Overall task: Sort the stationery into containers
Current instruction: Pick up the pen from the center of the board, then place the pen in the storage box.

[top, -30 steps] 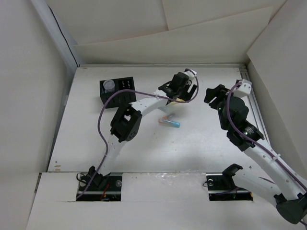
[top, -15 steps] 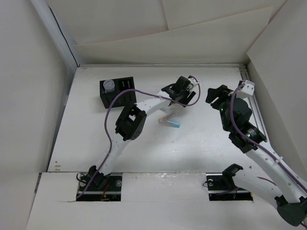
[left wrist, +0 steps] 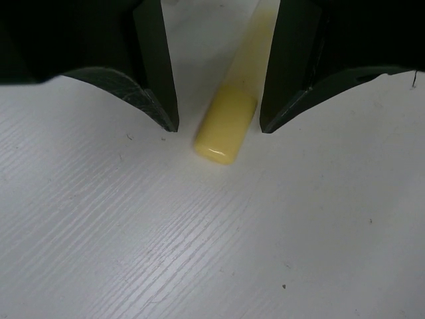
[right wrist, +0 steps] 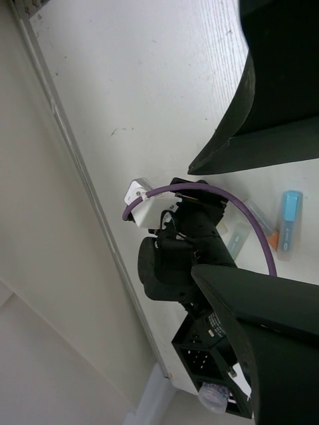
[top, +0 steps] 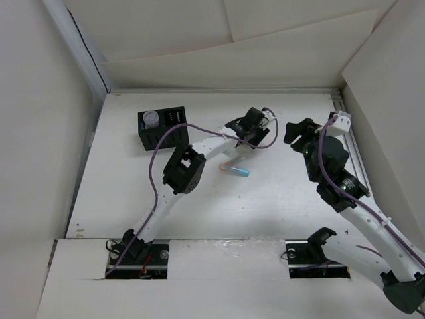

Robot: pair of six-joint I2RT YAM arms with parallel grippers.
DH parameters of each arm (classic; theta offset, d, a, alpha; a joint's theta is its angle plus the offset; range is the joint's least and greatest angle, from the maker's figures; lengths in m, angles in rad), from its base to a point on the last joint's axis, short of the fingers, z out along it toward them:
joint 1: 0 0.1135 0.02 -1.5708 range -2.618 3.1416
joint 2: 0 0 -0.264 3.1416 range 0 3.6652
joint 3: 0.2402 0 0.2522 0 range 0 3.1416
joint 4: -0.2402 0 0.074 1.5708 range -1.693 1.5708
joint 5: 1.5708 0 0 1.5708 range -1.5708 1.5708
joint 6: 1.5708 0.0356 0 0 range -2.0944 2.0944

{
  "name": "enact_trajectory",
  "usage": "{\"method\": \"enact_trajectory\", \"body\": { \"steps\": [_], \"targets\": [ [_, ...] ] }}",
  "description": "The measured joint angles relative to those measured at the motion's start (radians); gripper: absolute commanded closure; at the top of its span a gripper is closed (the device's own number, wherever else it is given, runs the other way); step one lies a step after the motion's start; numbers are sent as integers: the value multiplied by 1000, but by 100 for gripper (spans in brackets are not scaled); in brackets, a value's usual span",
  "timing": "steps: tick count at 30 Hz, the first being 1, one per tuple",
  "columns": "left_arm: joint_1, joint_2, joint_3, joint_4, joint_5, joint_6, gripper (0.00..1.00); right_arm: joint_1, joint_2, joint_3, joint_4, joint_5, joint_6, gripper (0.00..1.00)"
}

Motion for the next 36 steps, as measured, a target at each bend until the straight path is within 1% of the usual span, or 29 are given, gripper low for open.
{"method": "enact_trajectory", "body": {
  "steps": [5,12,17,23,28,36],
  "targets": [
    [0,2,5,0,-3,10,56,0,0,-3,0,-2,0,38],
    [0,6,6,7,-14,19,67,0,0,-8,9,-9,0,38],
    [0,7,6,30,-57,27,76,0,0,-10,14,-10,-3,38],
    [13,7,4,98,-82,14,79,0,0,-10,14,-10,-4,38],
    [38,-8,-42,171,-84,-24,79,0,0,-10,15,-10,-4,38],
    [82,-93,-63,205,-101,-118,80,0,-2,-10,16,-10,-4,38]
  ]
}}
